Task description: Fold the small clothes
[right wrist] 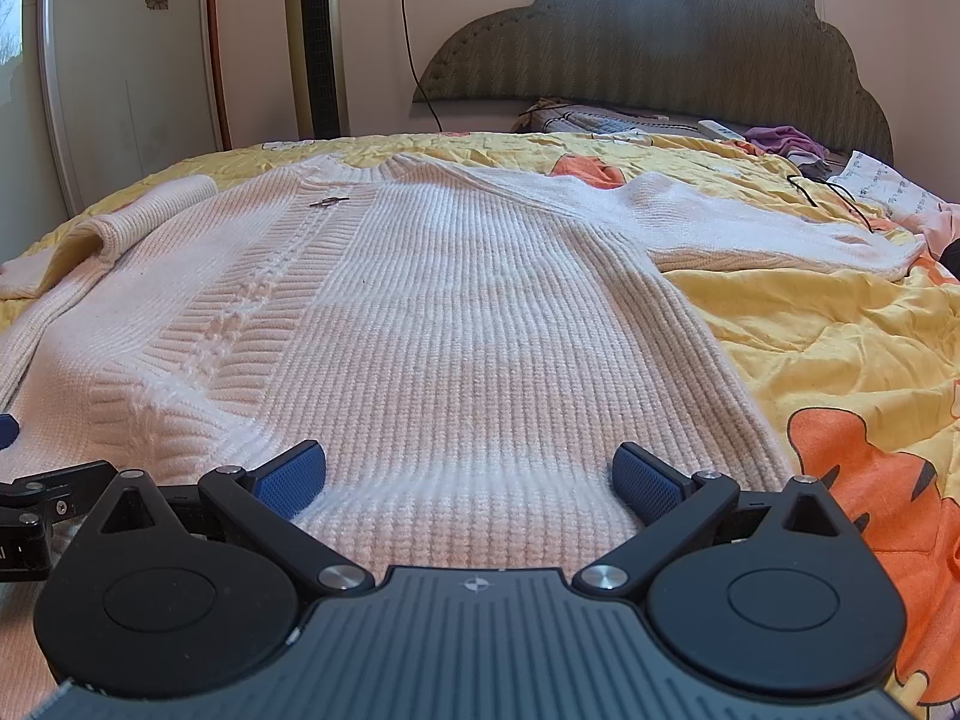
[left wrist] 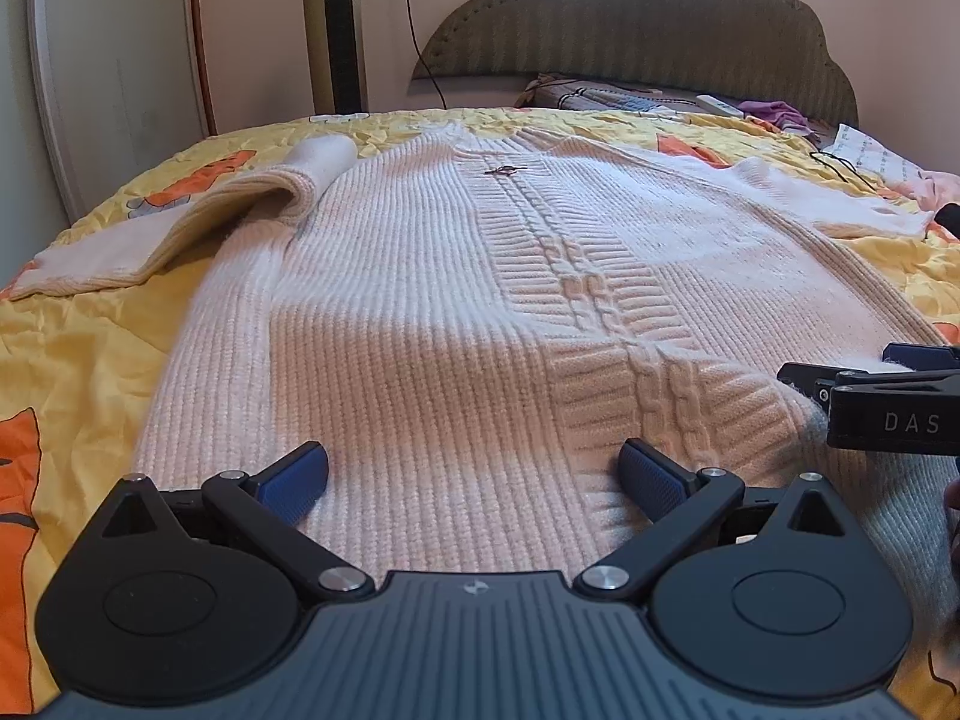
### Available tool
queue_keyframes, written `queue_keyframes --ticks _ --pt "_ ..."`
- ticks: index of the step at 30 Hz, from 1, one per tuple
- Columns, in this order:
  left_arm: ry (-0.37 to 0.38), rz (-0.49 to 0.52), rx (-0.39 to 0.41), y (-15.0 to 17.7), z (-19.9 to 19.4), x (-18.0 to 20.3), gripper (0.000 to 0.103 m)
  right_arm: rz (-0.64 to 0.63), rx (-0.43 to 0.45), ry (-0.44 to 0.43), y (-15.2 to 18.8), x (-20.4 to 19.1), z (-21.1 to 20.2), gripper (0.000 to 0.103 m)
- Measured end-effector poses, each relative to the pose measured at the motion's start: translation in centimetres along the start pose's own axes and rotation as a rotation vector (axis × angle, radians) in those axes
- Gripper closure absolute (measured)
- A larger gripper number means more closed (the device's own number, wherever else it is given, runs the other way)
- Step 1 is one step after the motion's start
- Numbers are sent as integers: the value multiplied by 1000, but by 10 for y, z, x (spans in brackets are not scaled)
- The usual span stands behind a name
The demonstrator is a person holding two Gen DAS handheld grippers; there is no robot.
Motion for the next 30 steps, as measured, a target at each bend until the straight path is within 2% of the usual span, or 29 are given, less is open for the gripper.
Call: queue_keyframes --ticks 30 --pt "-7 -2 7 1 0 1 0 -16 -15 -7 -3 0 1 0"
Point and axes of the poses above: each gripper's, at about its wrist camera, not at the fingertips, and z roughly the way its jaws point, x to its right, y to its underside, the point moved 5 cm from there along z, roughly the way its jaws point, and after that the axes turned 11 degrees about -z, right-handed, at the moved point
